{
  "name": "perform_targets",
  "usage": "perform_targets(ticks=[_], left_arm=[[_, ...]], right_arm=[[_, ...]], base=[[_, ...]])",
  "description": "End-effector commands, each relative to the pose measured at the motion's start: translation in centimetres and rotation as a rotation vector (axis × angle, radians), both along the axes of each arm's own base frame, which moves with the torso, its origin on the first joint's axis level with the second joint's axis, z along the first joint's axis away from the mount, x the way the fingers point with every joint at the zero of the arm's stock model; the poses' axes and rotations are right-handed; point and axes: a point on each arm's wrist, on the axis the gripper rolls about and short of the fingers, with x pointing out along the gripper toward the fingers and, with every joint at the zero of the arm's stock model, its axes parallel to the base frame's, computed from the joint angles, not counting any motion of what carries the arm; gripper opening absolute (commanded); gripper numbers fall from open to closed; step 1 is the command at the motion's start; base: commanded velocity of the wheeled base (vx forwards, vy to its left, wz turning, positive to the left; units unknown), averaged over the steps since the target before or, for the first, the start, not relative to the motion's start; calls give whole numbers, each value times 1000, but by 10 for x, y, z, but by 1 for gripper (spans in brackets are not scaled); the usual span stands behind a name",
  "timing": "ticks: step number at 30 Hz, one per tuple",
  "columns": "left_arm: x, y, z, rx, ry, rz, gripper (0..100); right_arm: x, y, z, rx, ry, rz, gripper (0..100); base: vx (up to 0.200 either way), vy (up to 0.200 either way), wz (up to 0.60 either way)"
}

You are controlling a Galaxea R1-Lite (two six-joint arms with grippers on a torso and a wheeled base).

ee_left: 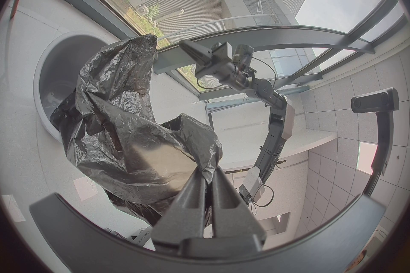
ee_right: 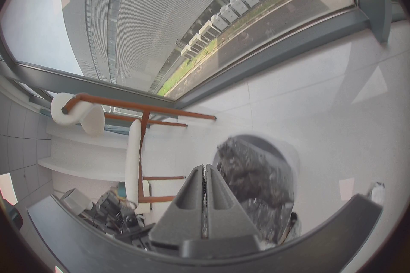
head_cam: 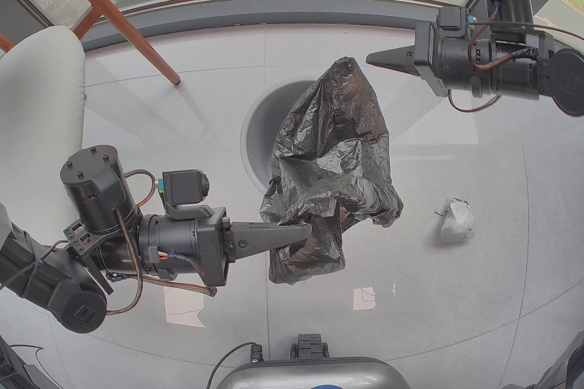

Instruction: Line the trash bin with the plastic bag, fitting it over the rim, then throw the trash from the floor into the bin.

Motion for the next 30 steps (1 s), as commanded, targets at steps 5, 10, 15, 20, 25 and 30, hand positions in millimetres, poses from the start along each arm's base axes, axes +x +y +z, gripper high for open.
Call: perform_targets(ticks=[5,10,15,20,25,30], left_arm=[[-1,0,4,-8,-13,0,0],[0,1,4,-9,-15,2,0],[3,0,9,-30,-47,5,0],[8,3,13,-44,-68,23,0],[13,6,17,-51,-82,43,0],[20,8,19,-55,-92,61,0]], right_arm=[[70,28,-32,-4,11,-14,0],[70,46,-47,-23,44,22,0],[60,59,-65,-68,109,60,0],[55,66,-89,-131,148,89,0],[56,69,-107,-187,153,111,0],[63,79,-120,-199,159,124,0]], base=[[0,0,0],[0,0,0],[0,0,0],[0,0,0],[0,0,0],[0,0,0]])
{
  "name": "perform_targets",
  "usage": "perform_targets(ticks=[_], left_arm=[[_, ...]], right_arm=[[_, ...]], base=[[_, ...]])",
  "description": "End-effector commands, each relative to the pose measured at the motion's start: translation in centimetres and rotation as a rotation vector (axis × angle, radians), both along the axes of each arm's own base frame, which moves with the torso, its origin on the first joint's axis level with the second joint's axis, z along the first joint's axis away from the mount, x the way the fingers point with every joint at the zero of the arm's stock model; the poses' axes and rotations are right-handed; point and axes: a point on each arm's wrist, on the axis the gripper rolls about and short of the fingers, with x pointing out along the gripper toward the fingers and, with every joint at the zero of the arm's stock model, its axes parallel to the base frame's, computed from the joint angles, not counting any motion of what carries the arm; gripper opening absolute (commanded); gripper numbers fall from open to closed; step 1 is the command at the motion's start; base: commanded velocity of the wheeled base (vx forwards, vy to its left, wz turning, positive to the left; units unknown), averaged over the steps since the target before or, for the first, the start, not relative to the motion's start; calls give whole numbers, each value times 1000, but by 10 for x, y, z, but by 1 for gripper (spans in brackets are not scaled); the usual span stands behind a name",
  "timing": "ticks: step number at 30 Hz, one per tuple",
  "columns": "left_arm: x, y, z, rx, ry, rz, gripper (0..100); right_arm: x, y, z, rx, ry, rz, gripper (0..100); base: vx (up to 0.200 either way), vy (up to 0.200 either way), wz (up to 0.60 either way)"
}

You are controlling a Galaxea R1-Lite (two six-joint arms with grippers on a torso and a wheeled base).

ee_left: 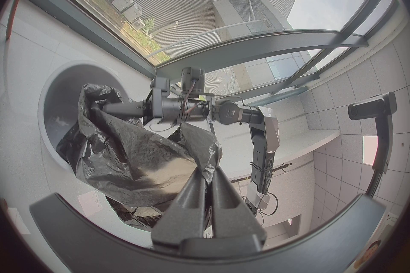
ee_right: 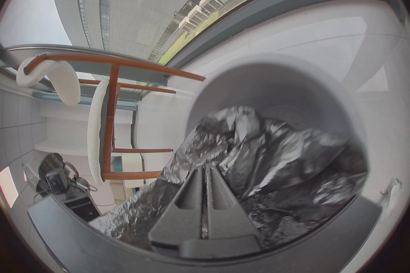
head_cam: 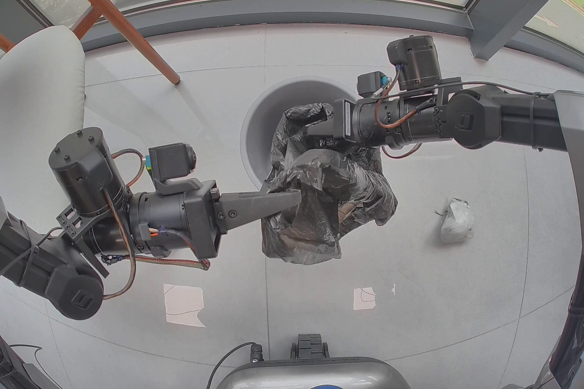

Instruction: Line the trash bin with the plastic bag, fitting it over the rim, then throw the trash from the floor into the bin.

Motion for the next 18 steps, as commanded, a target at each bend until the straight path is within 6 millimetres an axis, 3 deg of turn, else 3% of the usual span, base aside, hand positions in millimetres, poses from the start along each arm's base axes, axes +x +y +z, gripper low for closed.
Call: perform_targets(ticks=[1,6,10,13,17,18], left_arm=[[6,1,0,-1,0,12,0],[12,-1,3,-10,-19,13,0],[18,-4,12,-29,-50,11,0],[26,-8,19,-43,-78,14,0],[38,-13,21,-52,-99,21,0],[38,-13,21,-52,-99,21,0]], right_arm=[[6,7,-12,-9,14,7,0],[15,-2,24,69,-103,-25,0],[26,-32,56,115,-188,-96,0],[29,-61,70,131,-192,-164,0],[14,-91,98,141,-204,-220,0],[14,-91,98,141,-204,-220,0]], base=[[0,0,0],[0,0,0],[0,0,0],[0,0,0],[0,0,0],[0,0,0]])
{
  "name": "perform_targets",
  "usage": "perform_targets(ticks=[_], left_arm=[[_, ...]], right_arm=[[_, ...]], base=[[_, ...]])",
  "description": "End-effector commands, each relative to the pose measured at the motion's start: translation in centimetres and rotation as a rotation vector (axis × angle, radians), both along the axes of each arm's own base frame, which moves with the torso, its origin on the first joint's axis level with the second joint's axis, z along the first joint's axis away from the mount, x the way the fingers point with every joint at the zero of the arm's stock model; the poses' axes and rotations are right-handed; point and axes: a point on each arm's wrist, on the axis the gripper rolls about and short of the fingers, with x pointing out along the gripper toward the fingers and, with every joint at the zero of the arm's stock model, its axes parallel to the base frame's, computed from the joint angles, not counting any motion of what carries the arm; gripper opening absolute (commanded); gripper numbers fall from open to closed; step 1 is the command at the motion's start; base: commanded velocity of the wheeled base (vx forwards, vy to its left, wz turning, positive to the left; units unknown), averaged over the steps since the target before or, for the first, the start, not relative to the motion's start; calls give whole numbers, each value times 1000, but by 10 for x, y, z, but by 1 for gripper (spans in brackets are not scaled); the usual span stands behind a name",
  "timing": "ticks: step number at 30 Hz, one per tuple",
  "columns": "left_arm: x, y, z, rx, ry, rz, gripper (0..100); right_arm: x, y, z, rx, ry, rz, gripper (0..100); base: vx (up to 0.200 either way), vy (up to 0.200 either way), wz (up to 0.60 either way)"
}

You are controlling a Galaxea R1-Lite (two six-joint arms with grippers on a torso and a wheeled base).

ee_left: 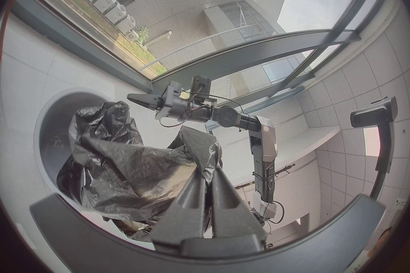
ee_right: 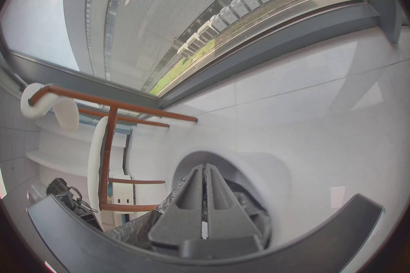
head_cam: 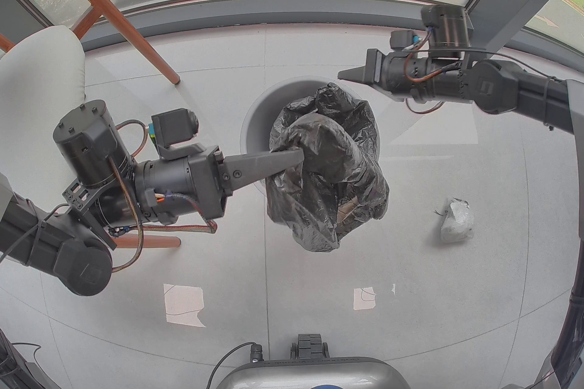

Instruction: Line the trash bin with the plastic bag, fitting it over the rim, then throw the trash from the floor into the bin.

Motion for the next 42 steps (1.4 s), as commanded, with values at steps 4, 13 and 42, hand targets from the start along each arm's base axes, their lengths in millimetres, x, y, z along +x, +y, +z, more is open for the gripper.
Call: perform_targets(ticks=[4,13,42], left_arm=[[32,-5,-1,-38,-57,60,0],[55,-4,-8,-79,-102,129,0],[100,11,37,-213,-187,249,0]], right_arm=[[-51,-56,53,4,15,-86,0],[-114,-59,-10,-159,296,-16,0],[-84,-48,-46,-191,168,-45,0]], base=[[0,0,0],[0,0,0],[0,0,0]])
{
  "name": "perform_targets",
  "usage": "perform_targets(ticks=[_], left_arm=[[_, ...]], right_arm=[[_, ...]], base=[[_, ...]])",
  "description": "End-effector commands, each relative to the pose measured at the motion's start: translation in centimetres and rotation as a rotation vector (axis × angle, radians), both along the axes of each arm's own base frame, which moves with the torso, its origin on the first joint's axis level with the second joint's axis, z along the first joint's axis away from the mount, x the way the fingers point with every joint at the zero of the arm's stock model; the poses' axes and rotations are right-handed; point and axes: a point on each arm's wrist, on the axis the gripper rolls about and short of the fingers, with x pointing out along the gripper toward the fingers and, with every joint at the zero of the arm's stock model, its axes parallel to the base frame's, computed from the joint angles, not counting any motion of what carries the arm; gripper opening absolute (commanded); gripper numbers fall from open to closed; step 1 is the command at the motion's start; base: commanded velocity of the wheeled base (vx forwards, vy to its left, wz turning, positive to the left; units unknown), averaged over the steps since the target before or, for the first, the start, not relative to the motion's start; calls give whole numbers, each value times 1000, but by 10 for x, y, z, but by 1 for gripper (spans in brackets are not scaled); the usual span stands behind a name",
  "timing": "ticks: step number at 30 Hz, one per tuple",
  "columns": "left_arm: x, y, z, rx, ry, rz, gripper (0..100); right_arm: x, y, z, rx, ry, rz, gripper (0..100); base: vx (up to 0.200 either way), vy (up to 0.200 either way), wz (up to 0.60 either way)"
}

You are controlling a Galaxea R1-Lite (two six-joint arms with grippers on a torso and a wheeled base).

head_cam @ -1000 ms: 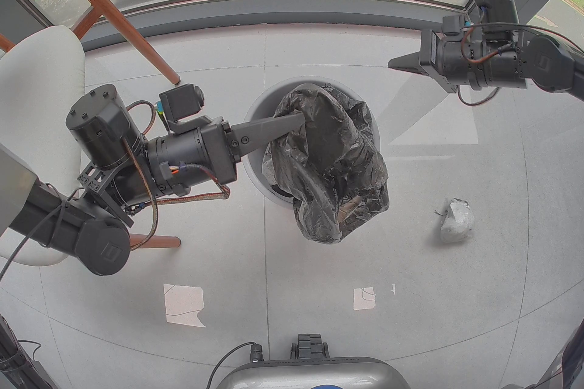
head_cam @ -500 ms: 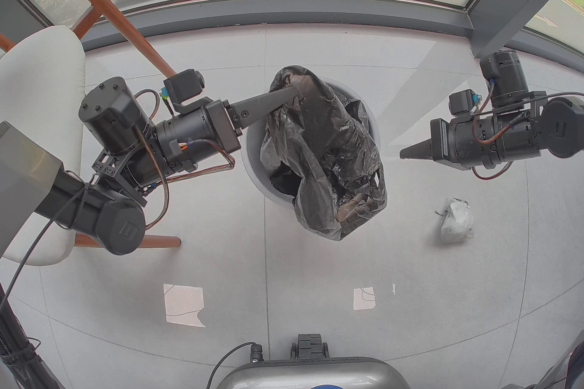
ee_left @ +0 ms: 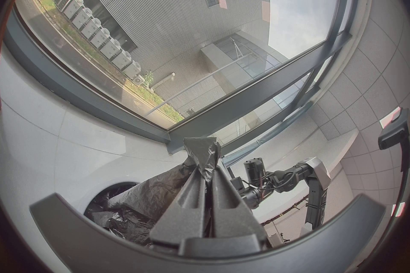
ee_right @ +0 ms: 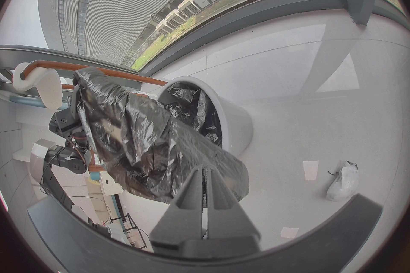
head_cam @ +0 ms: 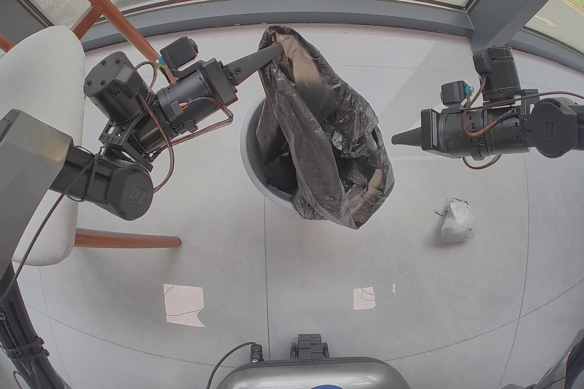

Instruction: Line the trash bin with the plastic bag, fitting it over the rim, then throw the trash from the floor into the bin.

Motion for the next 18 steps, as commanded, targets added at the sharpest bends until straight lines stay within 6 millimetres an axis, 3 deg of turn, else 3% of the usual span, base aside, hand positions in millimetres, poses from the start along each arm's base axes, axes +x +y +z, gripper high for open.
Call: perform_targets(ticks=[1,6,13,14,18], left_arm=[[9,7,-3,5,-17,45,0],[26,22,-11,19,-51,130,0],[23,21,-10,18,-51,126,0],[23,21,-10,18,-51,126,0],[21,21,-8,18,-54,124,0]], right_arm=[[-9,-2,5,3,-10,5,0],[-13,-1,11,11,-30,13,0],[-15,13,17,21,-55,54,0],[-15,15,18,23,-57,62,100],[-6,18,15,32,-54,61,100]], base=[[0,0,0],[0,0,0],[0,0,0],[0,0,0],[0,0,0]])
